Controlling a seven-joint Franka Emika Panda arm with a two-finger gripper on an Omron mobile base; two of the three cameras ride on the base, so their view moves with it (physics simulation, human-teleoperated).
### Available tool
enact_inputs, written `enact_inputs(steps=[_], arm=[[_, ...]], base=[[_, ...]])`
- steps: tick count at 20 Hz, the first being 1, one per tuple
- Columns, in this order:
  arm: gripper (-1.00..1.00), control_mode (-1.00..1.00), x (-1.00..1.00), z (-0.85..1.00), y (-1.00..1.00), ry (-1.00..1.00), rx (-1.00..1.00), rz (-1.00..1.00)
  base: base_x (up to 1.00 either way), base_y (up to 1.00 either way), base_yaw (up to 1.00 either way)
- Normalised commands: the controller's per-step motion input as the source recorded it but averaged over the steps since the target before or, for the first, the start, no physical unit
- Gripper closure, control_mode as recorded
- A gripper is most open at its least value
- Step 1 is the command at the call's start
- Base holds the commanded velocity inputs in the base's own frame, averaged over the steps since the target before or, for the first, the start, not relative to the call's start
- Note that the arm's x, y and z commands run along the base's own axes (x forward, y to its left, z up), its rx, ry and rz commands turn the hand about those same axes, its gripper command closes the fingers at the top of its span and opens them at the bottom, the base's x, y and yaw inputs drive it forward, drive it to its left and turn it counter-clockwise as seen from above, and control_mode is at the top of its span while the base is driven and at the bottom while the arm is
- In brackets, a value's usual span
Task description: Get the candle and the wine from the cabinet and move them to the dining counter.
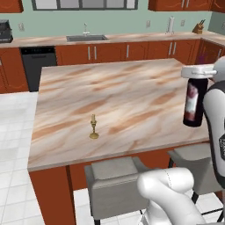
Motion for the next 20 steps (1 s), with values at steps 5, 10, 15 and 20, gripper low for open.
enact_inputs(steps=[5,10,15,20], arm=[[1.0,-1.0,0.71,-0.56,0.0,0.0,-0.01,0.36],[1.0,-1.0,0.54,-0.46,0.11,0.0,0.0,0.26],[1.0,-1.0,0.33,-0.32,0.07,-0.07,0.0,0.21],[1.0,-1.0,0.38,-0.24,0.04,-0.08,0.0,0.2]], base=[[0.0,0.0,0.0],[0.0,0.0,0.0],[0.0,0.0,0.0],[0.0,0.0,0.0]])
